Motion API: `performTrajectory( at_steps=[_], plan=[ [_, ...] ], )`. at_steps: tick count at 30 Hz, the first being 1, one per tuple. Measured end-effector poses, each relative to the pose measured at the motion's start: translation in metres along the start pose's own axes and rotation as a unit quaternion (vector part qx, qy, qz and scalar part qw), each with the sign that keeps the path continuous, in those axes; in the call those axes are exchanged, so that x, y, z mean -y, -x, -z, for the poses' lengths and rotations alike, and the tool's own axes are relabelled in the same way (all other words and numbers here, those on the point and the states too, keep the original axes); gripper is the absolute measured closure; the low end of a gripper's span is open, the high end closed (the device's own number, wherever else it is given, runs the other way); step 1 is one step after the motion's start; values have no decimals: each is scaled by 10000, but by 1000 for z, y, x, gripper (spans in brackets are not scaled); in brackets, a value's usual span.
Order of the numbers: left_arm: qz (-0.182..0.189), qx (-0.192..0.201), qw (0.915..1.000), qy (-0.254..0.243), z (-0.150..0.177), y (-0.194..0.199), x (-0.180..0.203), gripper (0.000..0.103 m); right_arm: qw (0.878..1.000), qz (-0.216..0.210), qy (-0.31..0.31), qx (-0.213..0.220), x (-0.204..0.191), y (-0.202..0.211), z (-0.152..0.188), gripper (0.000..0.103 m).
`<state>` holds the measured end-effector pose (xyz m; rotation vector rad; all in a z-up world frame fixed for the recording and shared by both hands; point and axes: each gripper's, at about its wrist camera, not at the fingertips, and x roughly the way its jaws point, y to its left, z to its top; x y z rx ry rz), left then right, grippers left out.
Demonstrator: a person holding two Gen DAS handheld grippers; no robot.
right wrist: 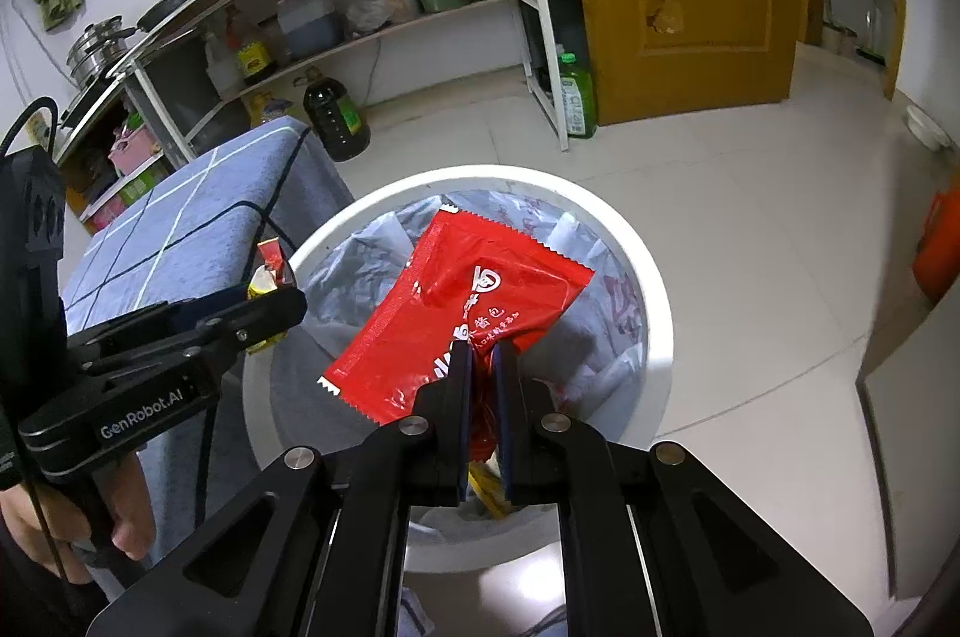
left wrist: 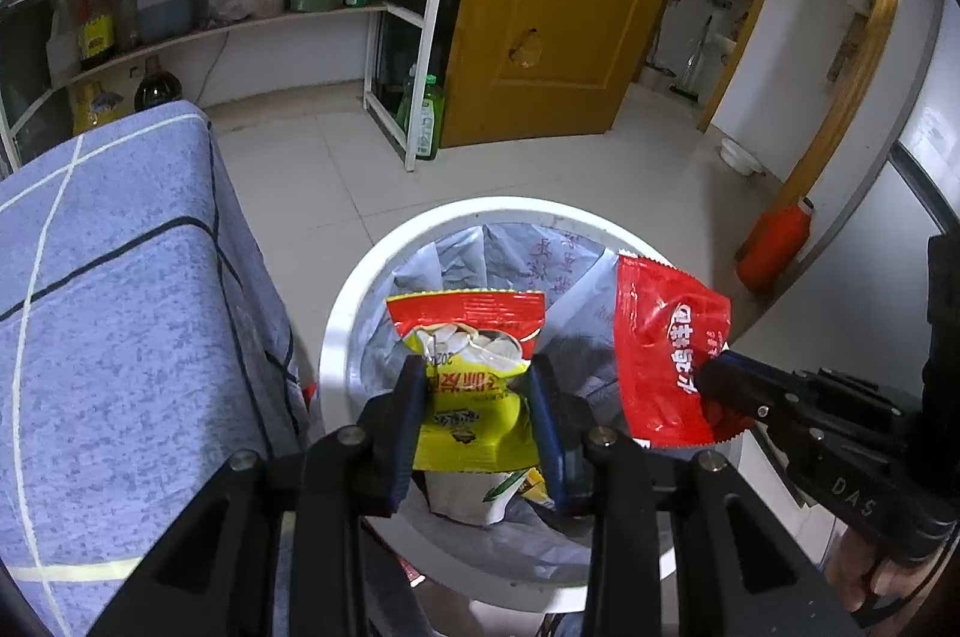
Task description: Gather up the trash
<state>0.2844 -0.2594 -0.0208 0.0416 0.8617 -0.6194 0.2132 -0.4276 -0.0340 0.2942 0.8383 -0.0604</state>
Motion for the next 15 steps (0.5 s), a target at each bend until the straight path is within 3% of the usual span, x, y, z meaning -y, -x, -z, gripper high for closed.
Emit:
performTrajectory(
  at_steps=[7,15],
  plan=[
    [5,37,10000,20,1,1,-1,56,9999,83,-55,97,2,3,0,94],
    [41,134,9999,89,3,9,-4,55,9996,137,12,233,-3,13,0,91]
  ],
)
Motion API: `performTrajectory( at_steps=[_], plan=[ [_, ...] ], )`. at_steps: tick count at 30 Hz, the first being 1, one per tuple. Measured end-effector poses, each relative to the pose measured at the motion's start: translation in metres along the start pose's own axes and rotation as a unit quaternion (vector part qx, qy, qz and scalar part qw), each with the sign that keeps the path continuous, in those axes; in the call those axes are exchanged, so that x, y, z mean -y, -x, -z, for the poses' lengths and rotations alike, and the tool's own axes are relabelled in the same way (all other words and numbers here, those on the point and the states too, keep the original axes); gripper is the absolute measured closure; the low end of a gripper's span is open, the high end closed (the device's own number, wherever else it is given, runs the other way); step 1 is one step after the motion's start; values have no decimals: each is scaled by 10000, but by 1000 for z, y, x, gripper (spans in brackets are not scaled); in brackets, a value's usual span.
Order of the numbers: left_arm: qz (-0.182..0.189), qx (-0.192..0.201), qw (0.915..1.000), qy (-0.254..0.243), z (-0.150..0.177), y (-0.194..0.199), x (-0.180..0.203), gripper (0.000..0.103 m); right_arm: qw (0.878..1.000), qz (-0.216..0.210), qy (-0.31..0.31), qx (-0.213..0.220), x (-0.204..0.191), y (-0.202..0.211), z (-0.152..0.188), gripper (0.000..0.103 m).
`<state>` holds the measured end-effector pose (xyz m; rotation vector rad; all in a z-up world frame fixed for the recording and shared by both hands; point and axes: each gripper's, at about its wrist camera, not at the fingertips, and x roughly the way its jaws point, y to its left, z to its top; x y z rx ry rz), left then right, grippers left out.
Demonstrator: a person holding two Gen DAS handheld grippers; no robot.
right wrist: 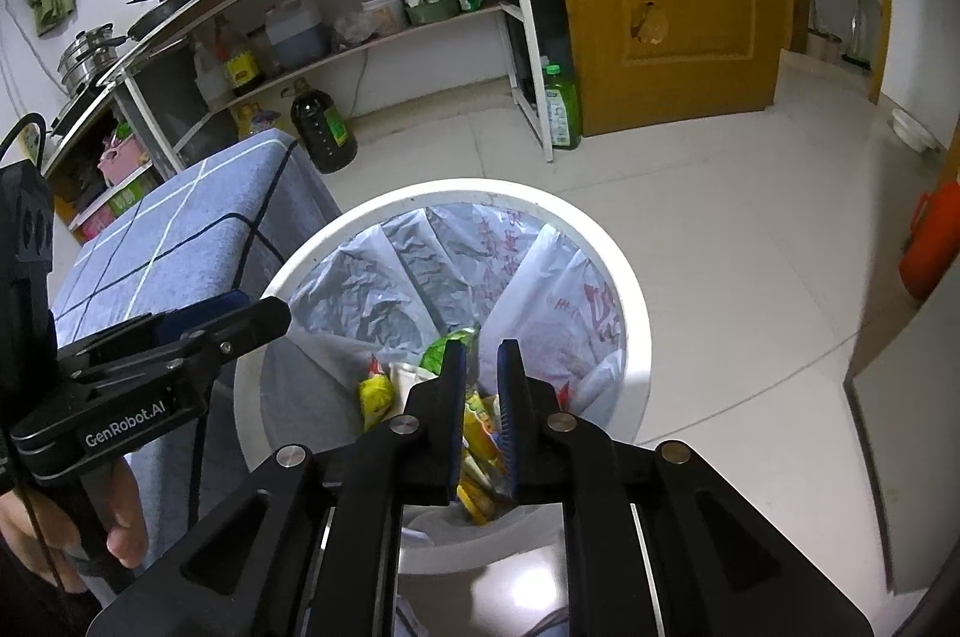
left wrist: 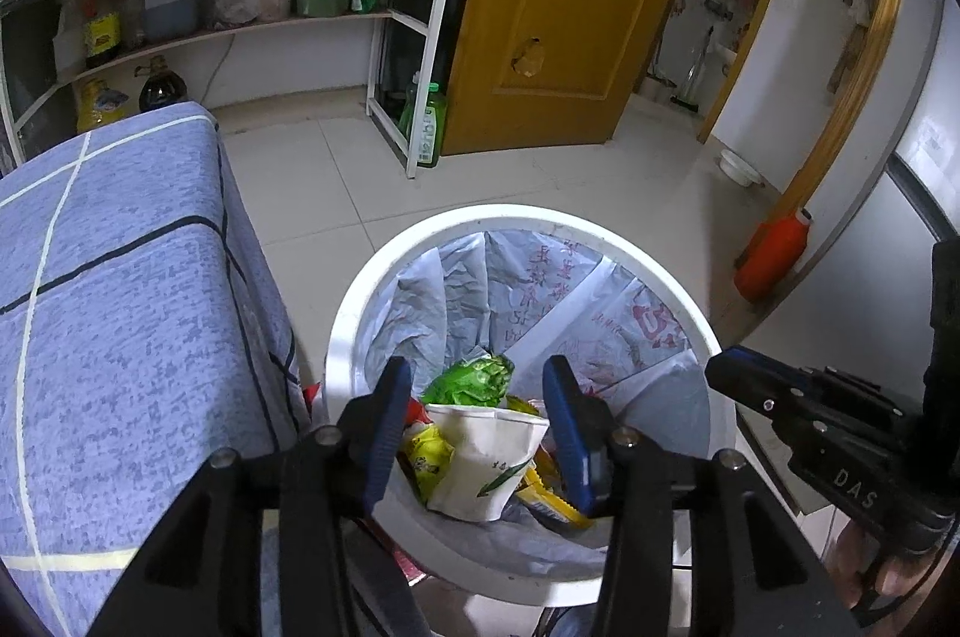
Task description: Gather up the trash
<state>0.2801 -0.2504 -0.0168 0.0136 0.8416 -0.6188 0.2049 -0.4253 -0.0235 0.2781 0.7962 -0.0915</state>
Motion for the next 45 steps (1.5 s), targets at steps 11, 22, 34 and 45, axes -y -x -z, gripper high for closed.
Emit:
performTrajectory(
  at_steps=[11,22,34,45],
  plan=[
    [78,261,9996,-27,12,34,8,54,9995,-20,156,280,-16,31,15,81],
    [-44,564,9983,-110,46,88,15,47,9984,-127,316,449,-37,70,54,73],
    [-338,628,9972,-218,112,134,13,46,9961,131,564,658,-52,118,122,71],
    [-486,863,9948,-223,146,167,21,46,9949,224,612,773,-63,151,161,71]
  ],
)
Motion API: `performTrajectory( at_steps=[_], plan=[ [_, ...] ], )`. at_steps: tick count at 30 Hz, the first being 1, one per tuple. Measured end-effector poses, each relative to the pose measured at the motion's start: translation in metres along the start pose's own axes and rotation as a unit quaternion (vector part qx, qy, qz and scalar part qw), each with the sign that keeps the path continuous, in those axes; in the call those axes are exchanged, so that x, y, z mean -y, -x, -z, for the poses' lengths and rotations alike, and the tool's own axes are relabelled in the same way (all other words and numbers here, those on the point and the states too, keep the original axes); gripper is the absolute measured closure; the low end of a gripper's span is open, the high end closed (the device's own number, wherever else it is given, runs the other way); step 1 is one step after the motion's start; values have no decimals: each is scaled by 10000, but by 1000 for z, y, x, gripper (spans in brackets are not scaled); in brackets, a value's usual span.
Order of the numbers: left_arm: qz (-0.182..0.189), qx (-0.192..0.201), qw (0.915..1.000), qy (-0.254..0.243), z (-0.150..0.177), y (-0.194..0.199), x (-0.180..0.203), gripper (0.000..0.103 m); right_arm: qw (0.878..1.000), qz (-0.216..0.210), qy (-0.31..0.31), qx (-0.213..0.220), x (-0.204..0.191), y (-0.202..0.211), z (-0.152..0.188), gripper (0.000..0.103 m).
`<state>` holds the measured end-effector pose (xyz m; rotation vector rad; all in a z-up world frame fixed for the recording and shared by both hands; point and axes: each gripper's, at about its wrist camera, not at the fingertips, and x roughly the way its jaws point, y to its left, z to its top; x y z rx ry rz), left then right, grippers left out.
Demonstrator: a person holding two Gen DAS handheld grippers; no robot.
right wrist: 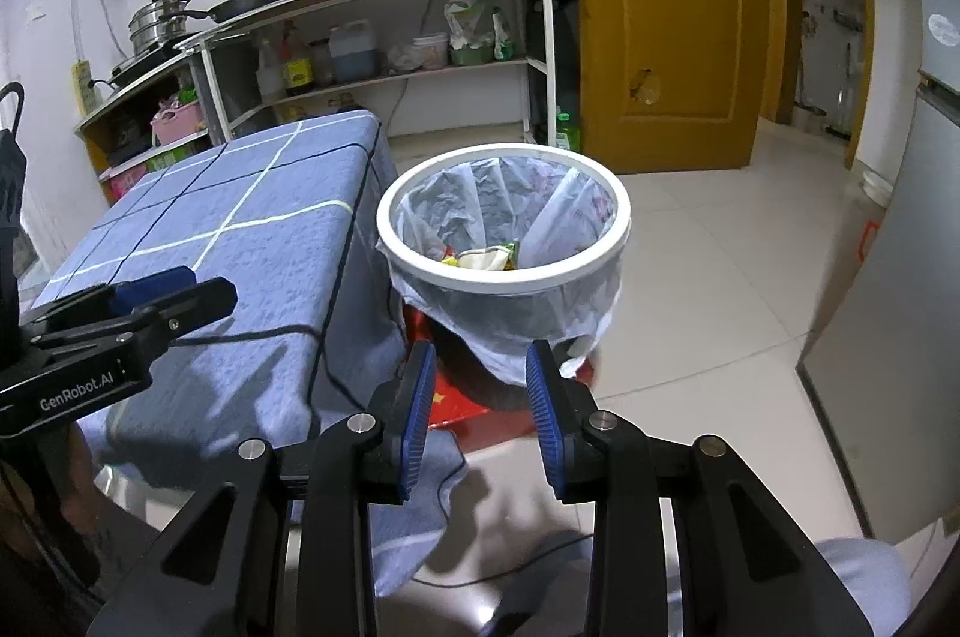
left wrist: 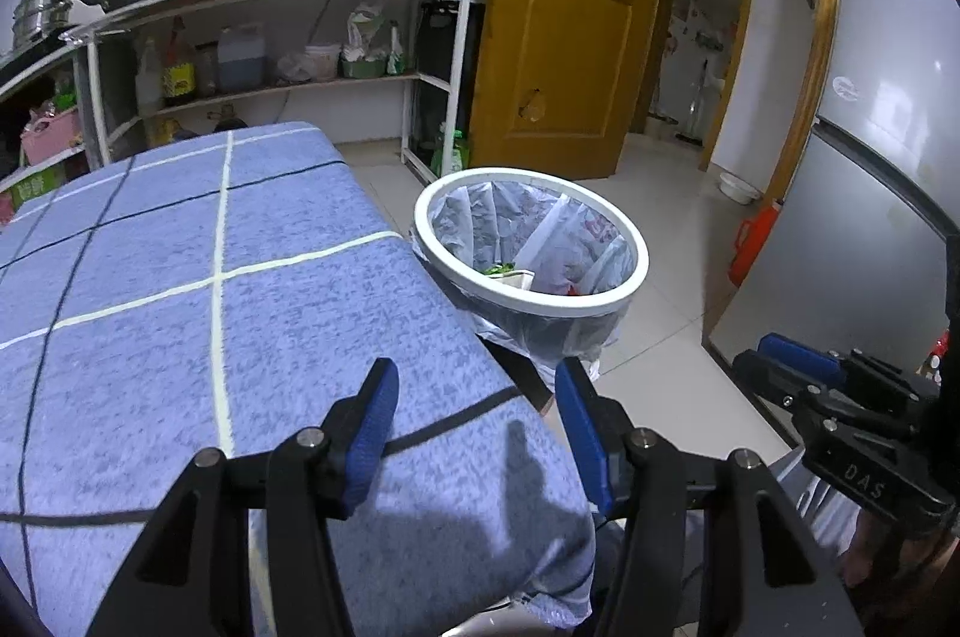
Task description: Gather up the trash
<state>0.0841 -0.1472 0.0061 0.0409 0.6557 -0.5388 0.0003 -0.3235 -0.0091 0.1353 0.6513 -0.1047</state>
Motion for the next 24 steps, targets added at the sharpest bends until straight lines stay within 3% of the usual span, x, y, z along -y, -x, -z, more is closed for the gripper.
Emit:
performTrajectory(
  at_steps=[24],
  plan=[
    [-241,139,9996,69,16,21,4,46,9999,-77,85,86,-8,14,7,70]
  ],
)
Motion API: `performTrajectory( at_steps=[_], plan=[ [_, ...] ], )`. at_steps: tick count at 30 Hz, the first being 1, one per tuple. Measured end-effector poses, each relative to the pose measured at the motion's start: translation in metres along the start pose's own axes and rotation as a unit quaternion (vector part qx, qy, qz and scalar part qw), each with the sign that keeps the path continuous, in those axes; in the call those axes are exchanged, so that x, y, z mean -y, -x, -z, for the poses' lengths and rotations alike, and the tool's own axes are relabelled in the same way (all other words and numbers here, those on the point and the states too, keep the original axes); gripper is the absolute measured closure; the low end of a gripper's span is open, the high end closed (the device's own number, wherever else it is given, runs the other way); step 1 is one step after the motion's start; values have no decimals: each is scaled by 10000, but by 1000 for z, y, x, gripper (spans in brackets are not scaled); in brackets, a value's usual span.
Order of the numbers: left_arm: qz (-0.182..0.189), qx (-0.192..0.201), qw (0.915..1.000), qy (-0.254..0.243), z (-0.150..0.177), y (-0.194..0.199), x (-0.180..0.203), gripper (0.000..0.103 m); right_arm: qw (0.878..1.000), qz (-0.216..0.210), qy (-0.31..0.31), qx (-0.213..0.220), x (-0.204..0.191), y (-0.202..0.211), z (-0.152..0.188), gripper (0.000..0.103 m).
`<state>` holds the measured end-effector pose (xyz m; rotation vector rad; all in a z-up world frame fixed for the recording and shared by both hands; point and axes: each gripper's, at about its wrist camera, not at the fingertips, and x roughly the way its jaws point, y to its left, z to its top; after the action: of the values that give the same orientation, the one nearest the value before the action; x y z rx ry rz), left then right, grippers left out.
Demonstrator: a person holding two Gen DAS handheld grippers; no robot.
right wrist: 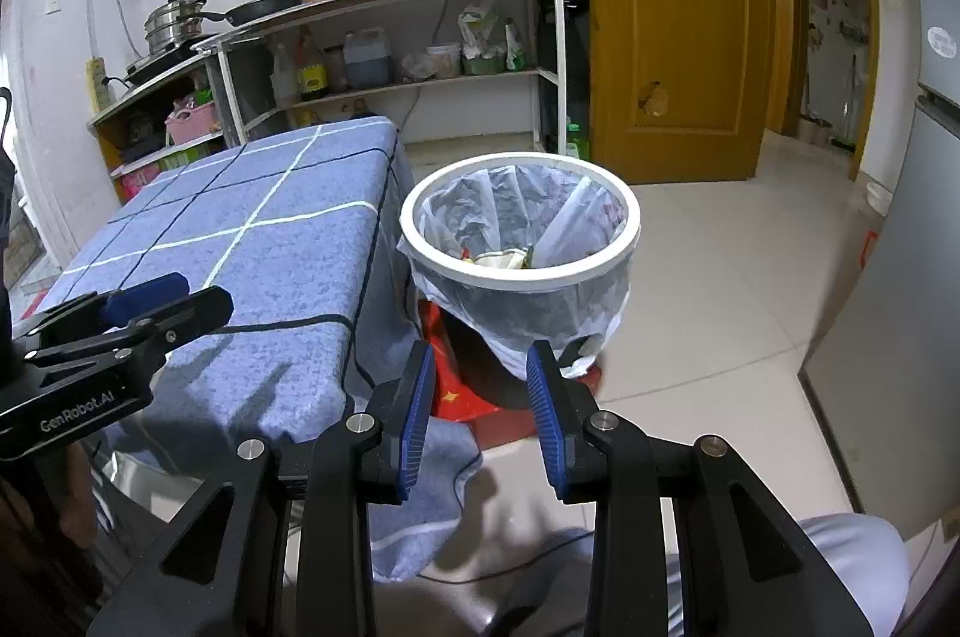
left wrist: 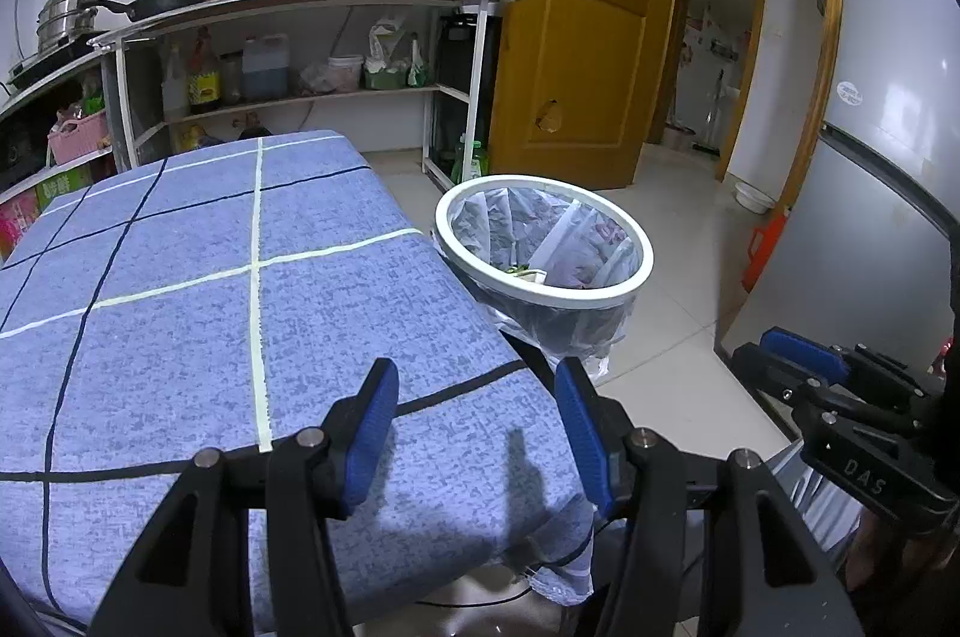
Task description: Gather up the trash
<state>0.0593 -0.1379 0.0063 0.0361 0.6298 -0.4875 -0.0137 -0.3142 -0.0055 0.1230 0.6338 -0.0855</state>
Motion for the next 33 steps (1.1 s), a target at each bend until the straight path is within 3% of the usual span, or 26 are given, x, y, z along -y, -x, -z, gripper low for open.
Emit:
performTrajectory(
  at_steps=[33],
  plan=[
    [12,-22,9999,127,5,1,0,46,10000,-15,67,-26,-4,0,-1,70]
  ],
)
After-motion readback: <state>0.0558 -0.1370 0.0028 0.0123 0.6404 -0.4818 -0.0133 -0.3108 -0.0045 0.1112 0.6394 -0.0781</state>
